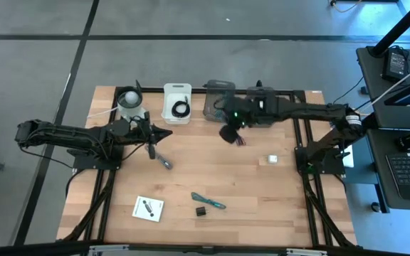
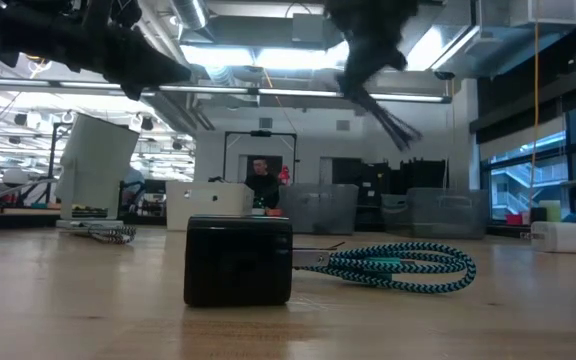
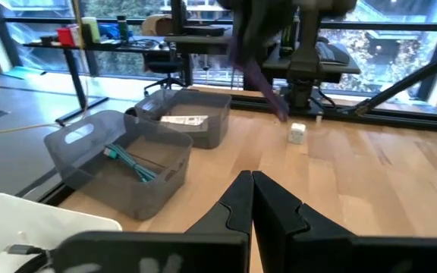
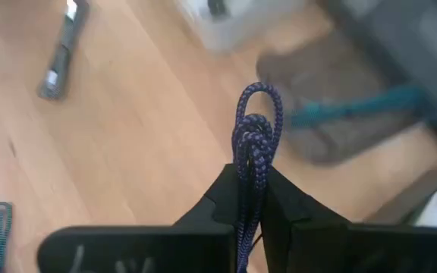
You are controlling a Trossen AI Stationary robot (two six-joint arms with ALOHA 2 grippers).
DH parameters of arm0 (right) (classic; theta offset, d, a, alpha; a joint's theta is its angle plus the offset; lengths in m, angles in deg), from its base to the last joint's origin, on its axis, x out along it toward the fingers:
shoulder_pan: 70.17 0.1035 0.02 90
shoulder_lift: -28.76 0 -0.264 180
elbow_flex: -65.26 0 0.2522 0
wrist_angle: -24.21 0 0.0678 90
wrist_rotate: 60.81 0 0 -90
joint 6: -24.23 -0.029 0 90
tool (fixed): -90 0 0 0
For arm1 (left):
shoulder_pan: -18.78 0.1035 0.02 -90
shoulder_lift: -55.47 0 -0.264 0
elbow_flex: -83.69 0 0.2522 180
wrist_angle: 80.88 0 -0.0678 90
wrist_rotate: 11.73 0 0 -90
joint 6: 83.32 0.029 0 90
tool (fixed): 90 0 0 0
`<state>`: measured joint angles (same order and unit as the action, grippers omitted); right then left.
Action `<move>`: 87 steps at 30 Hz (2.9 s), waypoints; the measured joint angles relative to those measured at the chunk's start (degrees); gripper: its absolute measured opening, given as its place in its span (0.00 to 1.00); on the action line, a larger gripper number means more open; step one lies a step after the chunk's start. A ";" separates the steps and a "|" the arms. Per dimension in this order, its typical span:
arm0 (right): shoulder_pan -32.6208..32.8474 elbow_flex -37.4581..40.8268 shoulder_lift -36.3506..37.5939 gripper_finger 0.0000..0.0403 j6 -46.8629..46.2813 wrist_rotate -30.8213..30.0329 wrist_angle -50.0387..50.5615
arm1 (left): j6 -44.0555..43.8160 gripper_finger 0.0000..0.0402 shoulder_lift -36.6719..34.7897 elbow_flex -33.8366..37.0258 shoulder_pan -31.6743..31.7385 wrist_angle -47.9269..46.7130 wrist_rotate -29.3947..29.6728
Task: Pick and place items into bin
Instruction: Put the violet charger cable into the left black bin, then remove the blue cable charger from the left black bin
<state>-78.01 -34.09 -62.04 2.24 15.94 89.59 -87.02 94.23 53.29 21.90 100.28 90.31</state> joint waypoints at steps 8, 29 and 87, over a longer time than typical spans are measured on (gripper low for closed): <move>6.03 24.55 7.51 0.05 -18.39 9.86 -11.24 | 0.00 0.00 0.00 0.00 0.00 -0.15 -2.13; 14.08 42.47 7.98 0.15 -36.22 20.86 -15.55 | 1.29 0.00 0.00 0.00 -0.07 -0.15 -3.68; -24.39 -38.94 -35.00 0.42 -12.30 14.72 20.21 | 1.49 0.00 0.00 0.00 0.02 -1.68 -2.72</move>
<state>-102.40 -73.03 -97.04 -10.07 30.66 109.80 -85.54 94.23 53.29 21.92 98.60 87.59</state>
